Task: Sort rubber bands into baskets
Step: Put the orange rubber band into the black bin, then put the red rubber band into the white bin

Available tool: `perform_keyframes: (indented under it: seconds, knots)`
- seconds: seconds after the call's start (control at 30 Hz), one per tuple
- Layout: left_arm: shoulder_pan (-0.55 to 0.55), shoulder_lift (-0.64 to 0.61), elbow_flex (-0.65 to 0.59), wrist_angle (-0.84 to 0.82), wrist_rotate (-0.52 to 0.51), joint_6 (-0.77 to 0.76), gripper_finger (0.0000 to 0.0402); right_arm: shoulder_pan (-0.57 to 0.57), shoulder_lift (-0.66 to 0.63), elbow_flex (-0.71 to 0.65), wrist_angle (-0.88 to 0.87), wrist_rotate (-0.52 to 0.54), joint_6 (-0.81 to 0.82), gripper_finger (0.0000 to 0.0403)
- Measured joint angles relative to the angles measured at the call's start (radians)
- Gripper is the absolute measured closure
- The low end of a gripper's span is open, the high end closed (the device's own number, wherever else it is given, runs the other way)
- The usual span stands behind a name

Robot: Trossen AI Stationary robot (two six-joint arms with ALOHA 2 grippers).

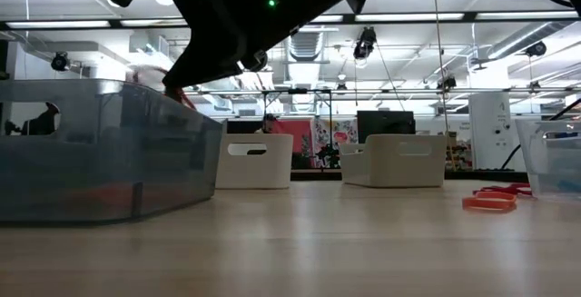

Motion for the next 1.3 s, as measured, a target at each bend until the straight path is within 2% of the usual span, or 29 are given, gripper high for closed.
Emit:
perform_keyframes:
  seconds: [0.47, 0.73, 0.87, 1.1, 1.3]
  knots:
    - [0.000, 0.002, 0.000, 0.000, 0.000, -0.005, 0.0199, -0.006, 0.000, 0.000, 0.007, 0.000, 0.026, 0.0289]
    - [-0.003, 0.001, 0.000, 0.000, 0.030, -0.033, 0.0199, -0.004, -0.037, 0.000, -0.025, 0.000, -0.004, 0.0264]
    - [-0.005, 0.002, 0.000, -0.006, 0.099, -0.085, 0.0199, 0.003, -0.101, 0.001, -0.131, 0.000, -0.008, 0.0259]
    - [-0.041, 0.067, 0.073, -0.091, 0.220, -0.236, 0.0199, 0.028, -0.227, 0.001, -0.447, -0.011, 0.033, 0.0260]
    - [-0.113, 0.199, 0.239, -0.381, 0.241, -0.433, 0.0199, 0.059, -0.300, 0.001, -0.620, -0.011, 0.113, 0.0263]
